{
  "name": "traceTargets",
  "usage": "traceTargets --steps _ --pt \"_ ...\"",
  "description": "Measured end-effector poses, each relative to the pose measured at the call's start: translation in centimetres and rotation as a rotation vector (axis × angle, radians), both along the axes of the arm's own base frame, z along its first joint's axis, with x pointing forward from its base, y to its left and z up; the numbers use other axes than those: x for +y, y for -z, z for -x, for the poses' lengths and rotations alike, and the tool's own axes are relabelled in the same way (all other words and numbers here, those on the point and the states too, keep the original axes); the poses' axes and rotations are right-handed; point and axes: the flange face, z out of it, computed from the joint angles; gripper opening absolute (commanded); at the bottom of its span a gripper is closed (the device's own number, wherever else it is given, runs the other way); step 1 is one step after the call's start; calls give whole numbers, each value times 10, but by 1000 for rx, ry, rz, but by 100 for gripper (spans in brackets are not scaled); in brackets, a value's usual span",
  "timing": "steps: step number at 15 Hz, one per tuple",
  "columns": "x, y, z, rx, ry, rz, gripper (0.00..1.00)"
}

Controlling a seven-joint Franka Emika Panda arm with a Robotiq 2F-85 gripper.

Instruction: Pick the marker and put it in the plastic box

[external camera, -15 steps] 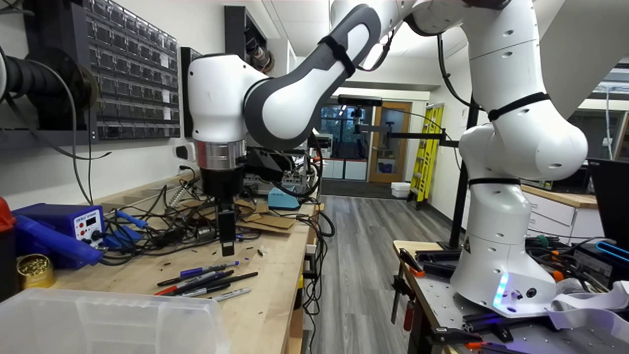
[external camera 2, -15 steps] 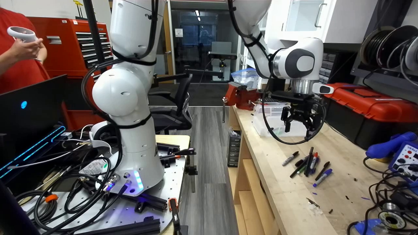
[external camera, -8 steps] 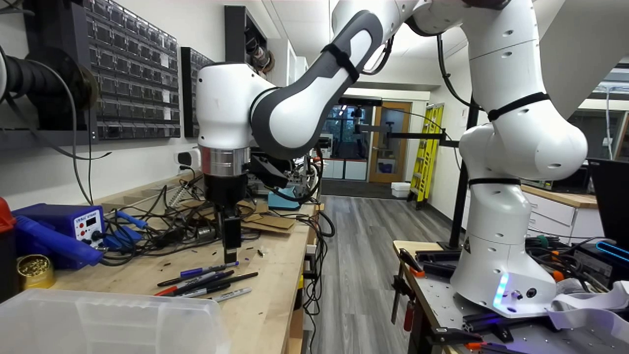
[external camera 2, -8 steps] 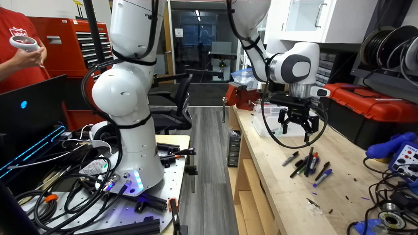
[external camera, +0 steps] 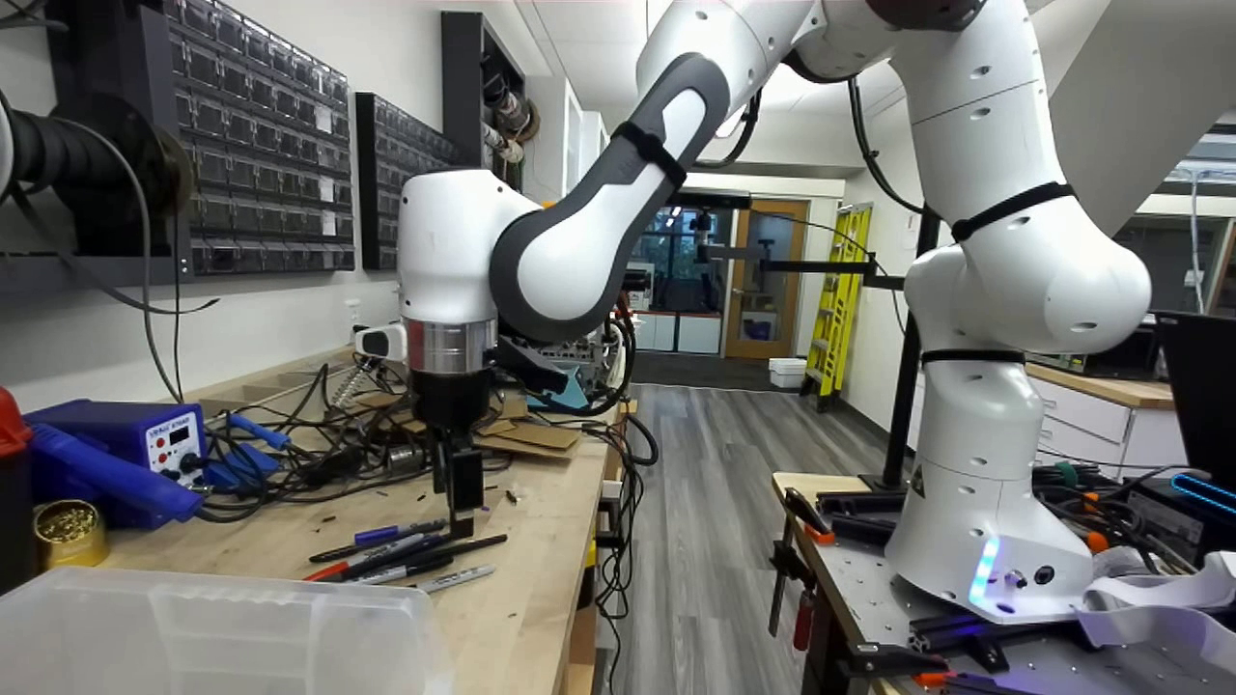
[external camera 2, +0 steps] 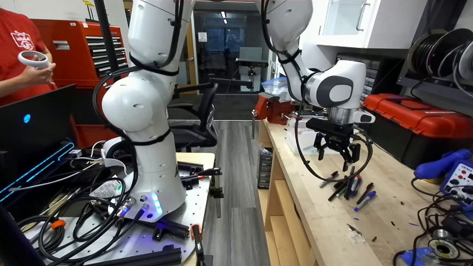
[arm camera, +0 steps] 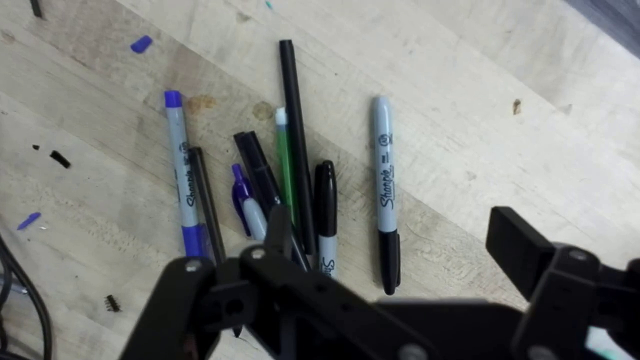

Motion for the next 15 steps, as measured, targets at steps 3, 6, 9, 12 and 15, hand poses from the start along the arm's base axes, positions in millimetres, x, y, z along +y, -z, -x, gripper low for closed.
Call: traceTargets --steps 3,6,9,12,15 --pt "-2 16 0 16 -16 -14 100" --pt "2 26 2 29 -27 -19 100" --pt "9 30 4 38 -38 -23 100" --pt "13 39 6 50 -43 -26 100" --pt "12 50 7 59 -41 -29 100"
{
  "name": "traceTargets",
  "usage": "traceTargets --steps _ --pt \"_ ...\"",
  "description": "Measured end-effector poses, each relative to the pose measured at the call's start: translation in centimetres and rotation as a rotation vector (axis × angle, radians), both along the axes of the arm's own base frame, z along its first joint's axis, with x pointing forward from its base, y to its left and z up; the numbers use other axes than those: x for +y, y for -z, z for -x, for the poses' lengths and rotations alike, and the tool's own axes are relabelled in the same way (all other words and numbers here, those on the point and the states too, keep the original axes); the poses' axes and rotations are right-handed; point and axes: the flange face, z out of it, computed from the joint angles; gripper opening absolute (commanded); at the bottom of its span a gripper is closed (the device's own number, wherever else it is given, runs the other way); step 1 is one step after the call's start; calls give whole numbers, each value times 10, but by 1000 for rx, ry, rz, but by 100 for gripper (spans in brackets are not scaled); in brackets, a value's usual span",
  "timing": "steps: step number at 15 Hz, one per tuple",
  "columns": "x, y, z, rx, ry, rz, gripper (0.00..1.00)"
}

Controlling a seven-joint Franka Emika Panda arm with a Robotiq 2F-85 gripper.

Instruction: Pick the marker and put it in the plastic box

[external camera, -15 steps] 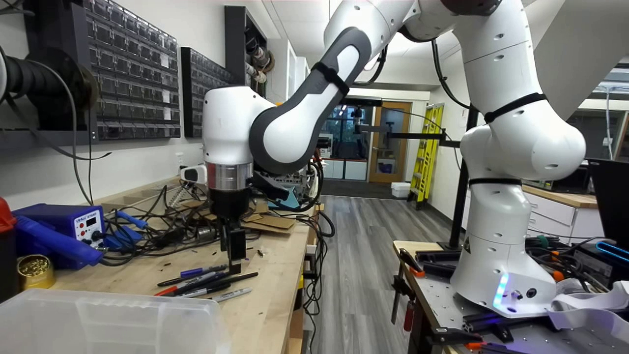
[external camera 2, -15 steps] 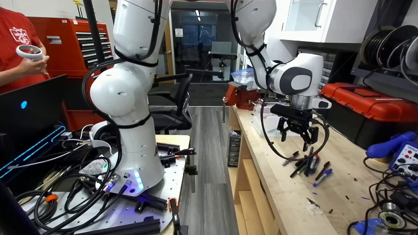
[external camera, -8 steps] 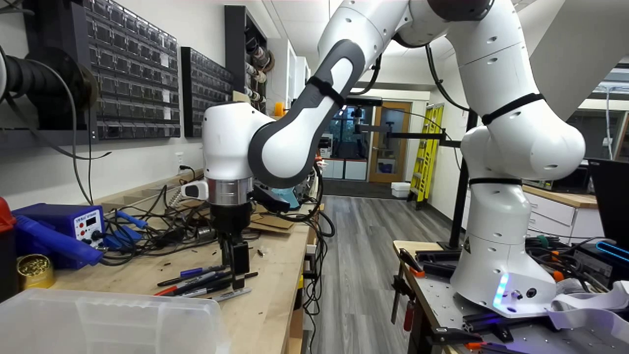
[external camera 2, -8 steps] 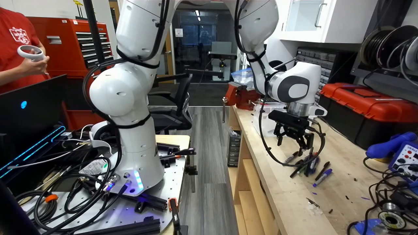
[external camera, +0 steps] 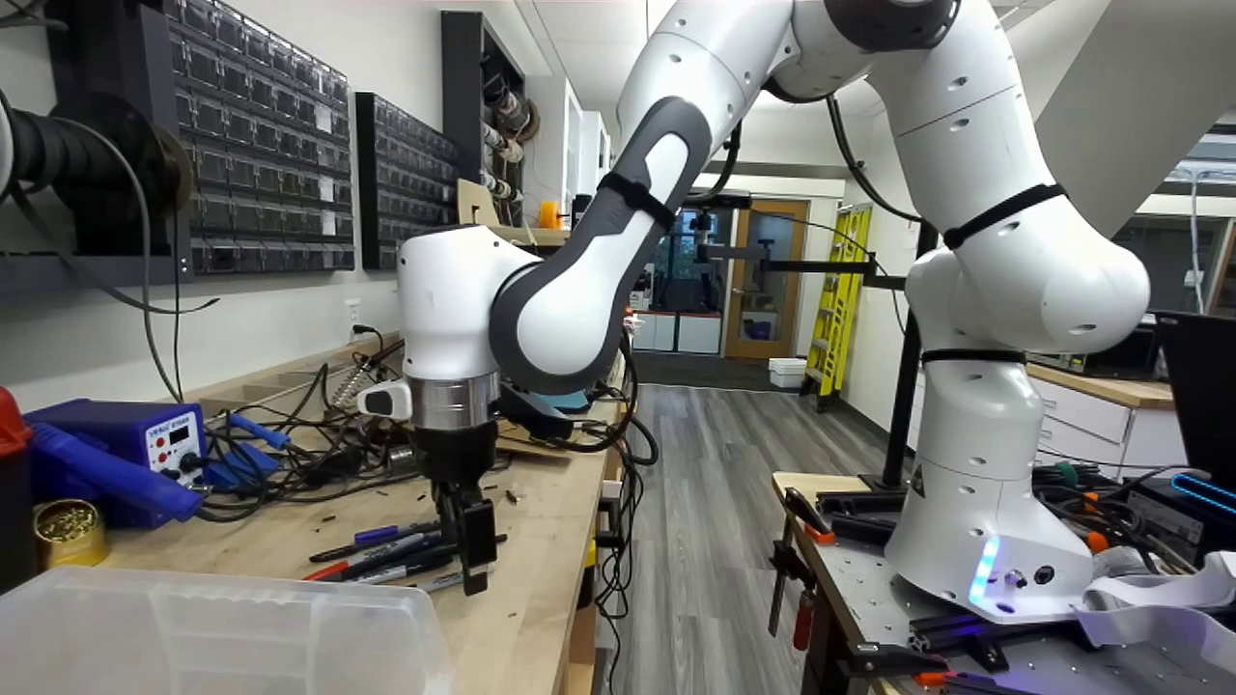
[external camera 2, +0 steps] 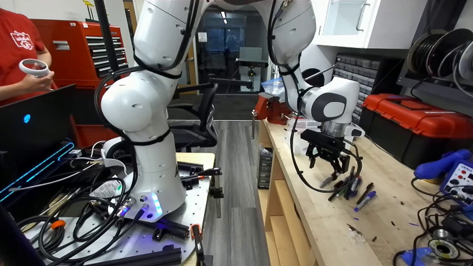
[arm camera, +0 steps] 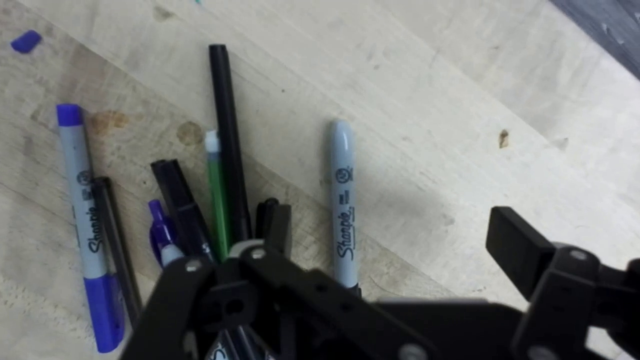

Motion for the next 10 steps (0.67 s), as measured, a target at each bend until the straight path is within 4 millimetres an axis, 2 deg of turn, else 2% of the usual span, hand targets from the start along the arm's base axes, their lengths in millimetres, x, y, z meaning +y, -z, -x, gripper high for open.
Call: traceTargets --steps 4,5,6,7,10 --pt "-6 14 1 16 16 -5 100" --pt "-8 16 2 19 22 -7 75" --pt "-9 18 2 22 28 -10 74" --pt "-11 18 1 23 34 -13 68" --pt "-17 20 0 21 42 -30 46"
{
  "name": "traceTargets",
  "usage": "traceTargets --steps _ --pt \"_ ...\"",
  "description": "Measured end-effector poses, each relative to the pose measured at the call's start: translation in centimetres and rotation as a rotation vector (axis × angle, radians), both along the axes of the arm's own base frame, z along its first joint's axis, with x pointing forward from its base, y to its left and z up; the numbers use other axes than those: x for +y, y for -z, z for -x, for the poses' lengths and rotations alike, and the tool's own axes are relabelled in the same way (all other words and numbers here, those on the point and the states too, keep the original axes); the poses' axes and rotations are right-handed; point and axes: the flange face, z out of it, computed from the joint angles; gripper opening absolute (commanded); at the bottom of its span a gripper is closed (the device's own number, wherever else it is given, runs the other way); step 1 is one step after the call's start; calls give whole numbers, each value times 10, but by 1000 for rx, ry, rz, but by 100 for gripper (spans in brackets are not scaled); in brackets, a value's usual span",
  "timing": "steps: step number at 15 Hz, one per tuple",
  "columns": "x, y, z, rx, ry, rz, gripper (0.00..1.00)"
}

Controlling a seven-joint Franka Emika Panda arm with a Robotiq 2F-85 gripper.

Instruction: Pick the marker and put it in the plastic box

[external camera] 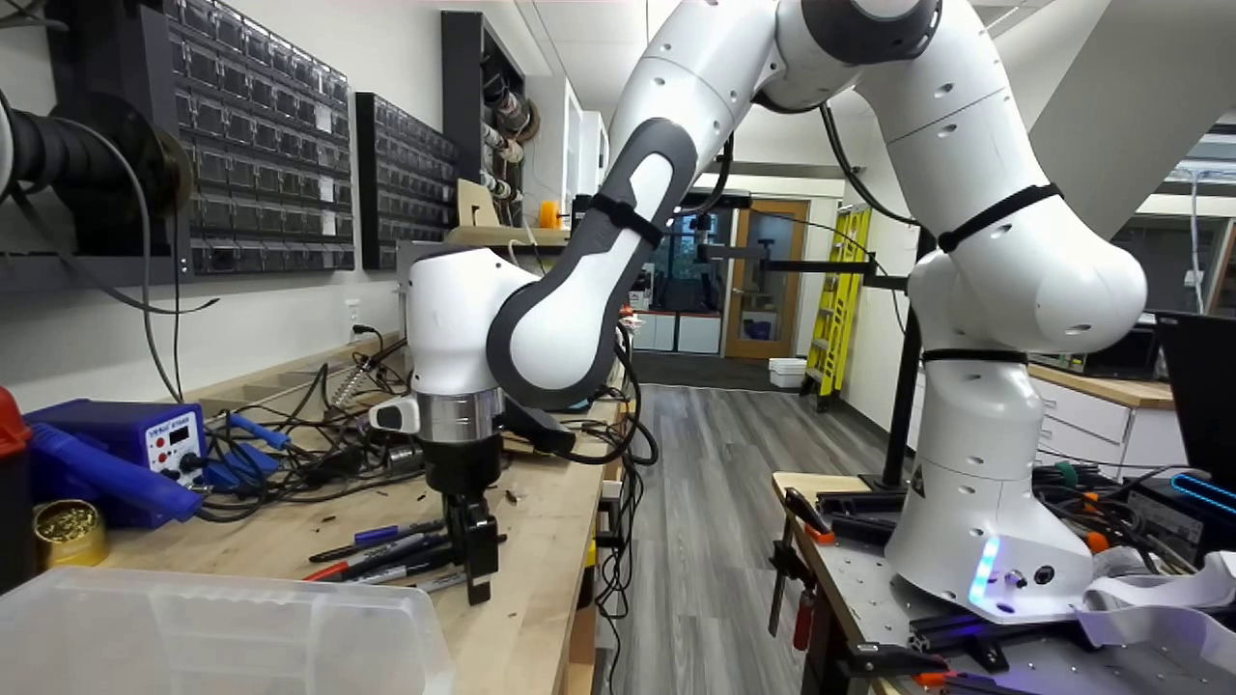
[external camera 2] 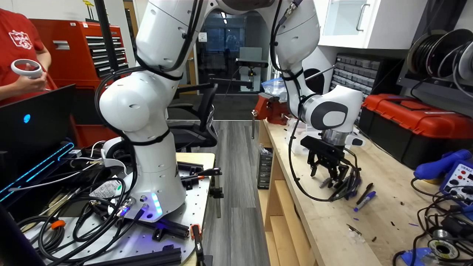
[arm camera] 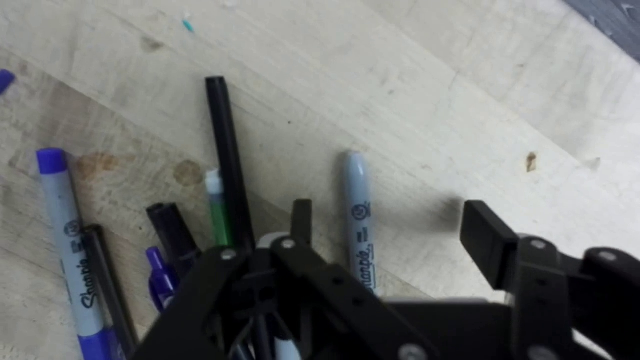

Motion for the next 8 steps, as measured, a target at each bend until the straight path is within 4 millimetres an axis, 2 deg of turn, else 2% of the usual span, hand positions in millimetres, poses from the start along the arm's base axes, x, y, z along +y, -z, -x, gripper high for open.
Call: traceTargets --steps 7,8 --pt "-18 -2 -6 -23 24 -41 1" --pt "-19 -3 -6 -24 25 -46 0"
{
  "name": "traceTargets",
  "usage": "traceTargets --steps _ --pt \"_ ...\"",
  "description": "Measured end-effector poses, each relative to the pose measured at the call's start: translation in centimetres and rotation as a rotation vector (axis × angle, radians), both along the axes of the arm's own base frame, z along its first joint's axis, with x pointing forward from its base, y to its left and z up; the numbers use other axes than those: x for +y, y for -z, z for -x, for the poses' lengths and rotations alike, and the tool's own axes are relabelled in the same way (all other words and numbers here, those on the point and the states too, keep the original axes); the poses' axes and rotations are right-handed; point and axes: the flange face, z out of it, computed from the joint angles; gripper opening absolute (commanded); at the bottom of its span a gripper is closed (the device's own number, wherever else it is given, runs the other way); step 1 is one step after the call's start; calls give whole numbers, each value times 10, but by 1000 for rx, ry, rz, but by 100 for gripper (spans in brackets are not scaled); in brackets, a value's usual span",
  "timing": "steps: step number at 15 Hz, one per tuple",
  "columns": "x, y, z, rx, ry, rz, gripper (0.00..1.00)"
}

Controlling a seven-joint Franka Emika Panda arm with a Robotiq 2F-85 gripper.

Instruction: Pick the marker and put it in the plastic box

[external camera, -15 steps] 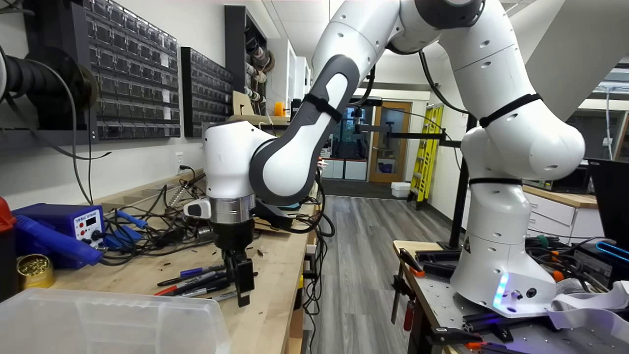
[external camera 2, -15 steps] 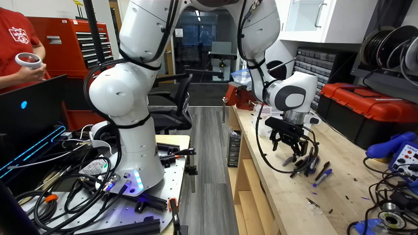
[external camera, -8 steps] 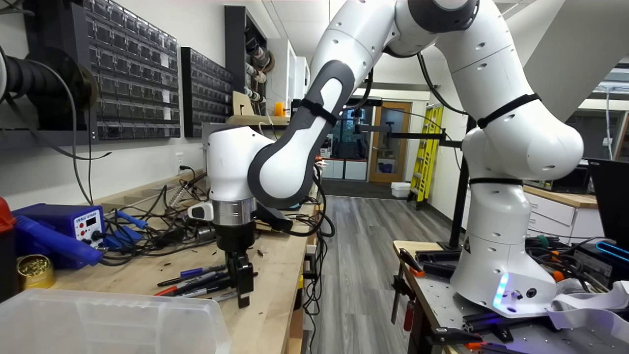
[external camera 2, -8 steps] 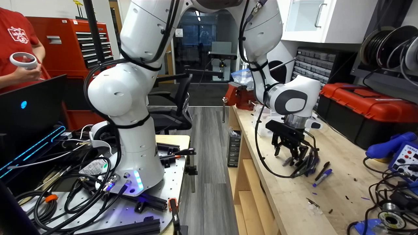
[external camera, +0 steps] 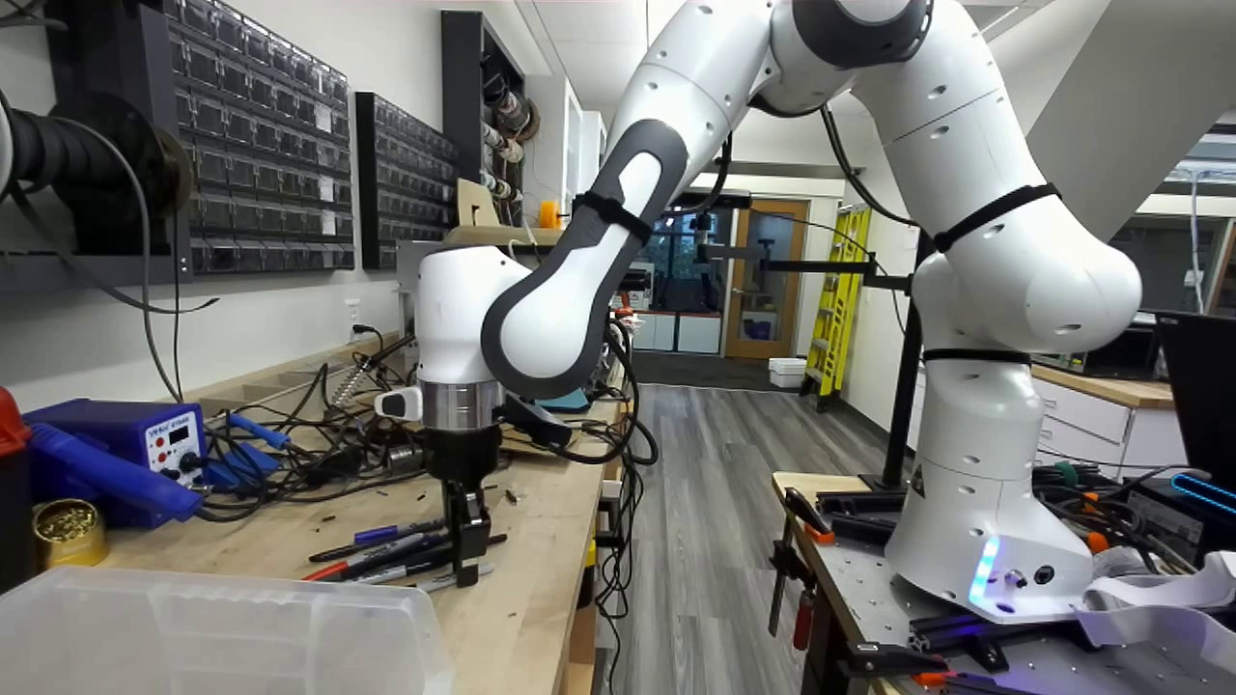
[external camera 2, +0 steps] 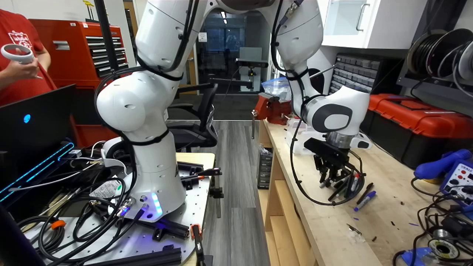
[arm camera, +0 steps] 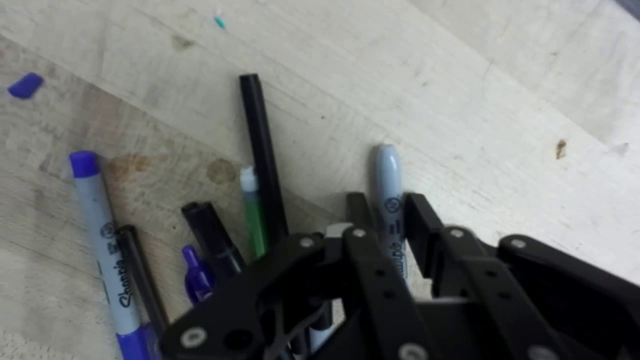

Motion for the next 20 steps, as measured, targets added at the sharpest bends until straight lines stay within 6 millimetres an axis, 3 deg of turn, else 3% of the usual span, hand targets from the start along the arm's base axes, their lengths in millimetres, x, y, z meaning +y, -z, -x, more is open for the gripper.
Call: traceTargets --steps 3,6,14,20 --pt "8 -6 2 -7 -13 -7 3" --pt "21 -26 6 -29 -37 -8 3" --pt "39 -110 4 -101 68 62 3" --pt "53 -167 -23 -134 236 140 3"
